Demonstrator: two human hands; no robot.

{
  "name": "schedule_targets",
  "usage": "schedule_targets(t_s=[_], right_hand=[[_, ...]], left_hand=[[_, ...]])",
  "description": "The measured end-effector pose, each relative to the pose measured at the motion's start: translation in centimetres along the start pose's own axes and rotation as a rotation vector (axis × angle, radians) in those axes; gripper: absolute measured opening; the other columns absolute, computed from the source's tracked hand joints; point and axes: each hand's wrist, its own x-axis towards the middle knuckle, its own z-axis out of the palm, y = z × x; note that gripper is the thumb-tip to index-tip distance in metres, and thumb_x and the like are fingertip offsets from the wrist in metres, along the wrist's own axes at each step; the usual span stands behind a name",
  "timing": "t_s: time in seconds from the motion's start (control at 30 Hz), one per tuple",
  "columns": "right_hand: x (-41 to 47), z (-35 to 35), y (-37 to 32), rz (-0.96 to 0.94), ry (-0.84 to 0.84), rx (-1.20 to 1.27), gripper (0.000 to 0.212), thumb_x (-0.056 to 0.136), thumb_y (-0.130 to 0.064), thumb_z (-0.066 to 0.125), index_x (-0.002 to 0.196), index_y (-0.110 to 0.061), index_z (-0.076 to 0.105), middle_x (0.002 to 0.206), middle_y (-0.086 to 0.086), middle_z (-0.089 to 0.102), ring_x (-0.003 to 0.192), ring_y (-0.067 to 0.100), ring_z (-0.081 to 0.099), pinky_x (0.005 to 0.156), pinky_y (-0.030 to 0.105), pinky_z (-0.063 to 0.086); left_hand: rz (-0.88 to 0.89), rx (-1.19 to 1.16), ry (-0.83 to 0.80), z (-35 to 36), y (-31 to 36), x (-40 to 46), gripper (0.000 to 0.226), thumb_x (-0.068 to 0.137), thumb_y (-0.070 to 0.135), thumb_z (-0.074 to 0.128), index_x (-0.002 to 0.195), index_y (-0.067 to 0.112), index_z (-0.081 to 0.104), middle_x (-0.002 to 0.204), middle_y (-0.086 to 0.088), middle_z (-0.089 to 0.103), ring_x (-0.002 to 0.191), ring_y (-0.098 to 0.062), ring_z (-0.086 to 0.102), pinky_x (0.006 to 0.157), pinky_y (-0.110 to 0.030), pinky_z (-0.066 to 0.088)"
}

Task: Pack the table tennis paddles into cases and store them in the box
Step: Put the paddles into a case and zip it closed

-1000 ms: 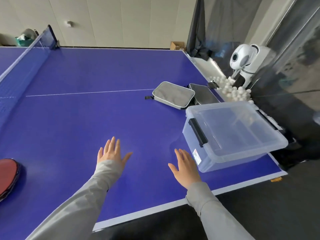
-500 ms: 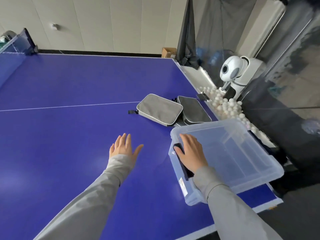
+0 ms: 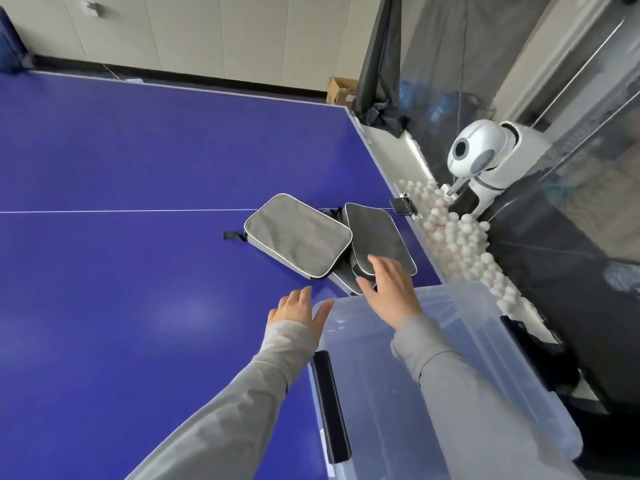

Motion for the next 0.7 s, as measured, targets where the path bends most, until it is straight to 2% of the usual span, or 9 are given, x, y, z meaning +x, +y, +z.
schedule_targets(t_s=[0.1, 0.2, 0.27, 0.33, 0.5, 0.6, 0.7], right_hand=[[3.6, 0.5, 1.4, -0.026, -0.058, -0.025, 0.053, 0.095, -0.036, 0.048, 0.139, -0.008, 0.039, 0.138, 0.011, 0.047, 0.130, 0.028, 0.037, 0.105, 0.038, 0.032], [7.0, 1.3, 2.4, -0.040, -0.109, -0.053, 0.052, 0.095, -0.038, 0.046, 0.139, -0.011, 0.039, 0.139, 0.009, 0.046, 0.131, 0.028, 0.037, 0.104, 0.041, 0.034], [9.3, 1.9, 3.1, -0.042, -0.135, -0.065, 0.052, 0.095, -0.040, 0.046, 0.137, -0.011, 0.040, 0.138, 0.010, 0.047, 0.129, 0.030, 0.038, 0.103, 0.043, 0.036], [11.5, 2.7, 3.5, -0.037, -0.156, -0.070, 0.051, 0.094, -0.040, 0.046, 0.134, -0.010, 0.042, 0.136, 0.012, 0.047, 0.128, 0.032, 0.039, 0.102, 0.043, 0.036], [16.2, 5.0, 3.5, -0.004, -0.198, -0.049, 0.051, 0.093, -0.045, 0.046, 0.127, -0.007, 0.047, 0.131, 0.015, 0.049, 0.125, 0.033, 0.040, 0.098, 0.043, 0.036], [18.4, 6.6, 3.3, 0.032, -0.205, -0.031, 0.055, 0.091, -0.051, 0.046, 0.121, -0.005, 0.050, 0.127, 0.016, 0.050, 0.122, 0.034, 0.041, 0.096, 0.045, 0.037], [19.9, 8.2, 3.3, 0.084, -0.219, 0.006, 0.063, 0.089, -0.056, 0.046, 0.126, -0.004, 0.048, 0.130, 0.016, 0.048, 0.124, 0.033, 0.040, 0.098, 0.046, 0.036]], left_hand=[[-0.095, -0.107, -0.023, 1.5, 1.4, 0.8, 0.051, 0.094, 0.053, 0.035, 0.133, 0.021, 0.046, 0.132, 0.002, 0.052, 0.123, -0.022, 0.044, 0.101, -0.033, 0.034], [-0.195, -0.219, 0.022, 2.9, 2.0, 1.0, 0.041, 0.093, 0.053, 0.038, 0.111, 0.021, 0.056, 0.110, 0.001, 0.062, 0.100, -0.025, 0.055, 0.087, -0.035, 0.046], [-0.237, -0.256, 0.069, 3.5, 2.0, 1.3, 0.040, 0.091, 0.055, 0.041, 0.100, 0.018, 0.056, 0.098, 0.003, 0.061, 0.090, -0.024, 0.056, 0.076, -0.033, 0.048], [-0.260, -0.295, 0.095, 3.9, 1.8, 1.5, 0.039, 0.089, 0.056, 0.044, 0.093, 0.018, 0.054, 0.091, 0.005, 0.059, 0.085, -0.023, 0.056, 0.071, -0.033, 0.048], [-0.230, -0.330, 0.151, 4.5, 1.3, 1.5, 0.032, 0.088, 0.055, 0.048, 0.082, 0.023, 0.047, 0.086, 0.006, 0.058, 0.082, -0.022, 0.055, 0.071, -0.033, 0.049], [-0.214, -0.322, 0.160, 4.7, 1.1, 1.5, 0.041, 0.083, 0.065, 0.041, 0.084, 0.024, 0.048, 0.086, 0.008, 0.058, 0.082, -0.019, 0.055, 0.071, -0.030, 0.047], [-0.219, -0.304, 0.160, 4.9, 1.0, 1.5, 0.059, 0.065, 0.078, 0.024, 0.082, 0.026, 0.046, 0.083, 0.009, 0.055, 0.079, -0.016, 0.053, 0.067, -0.027, 0.043]])
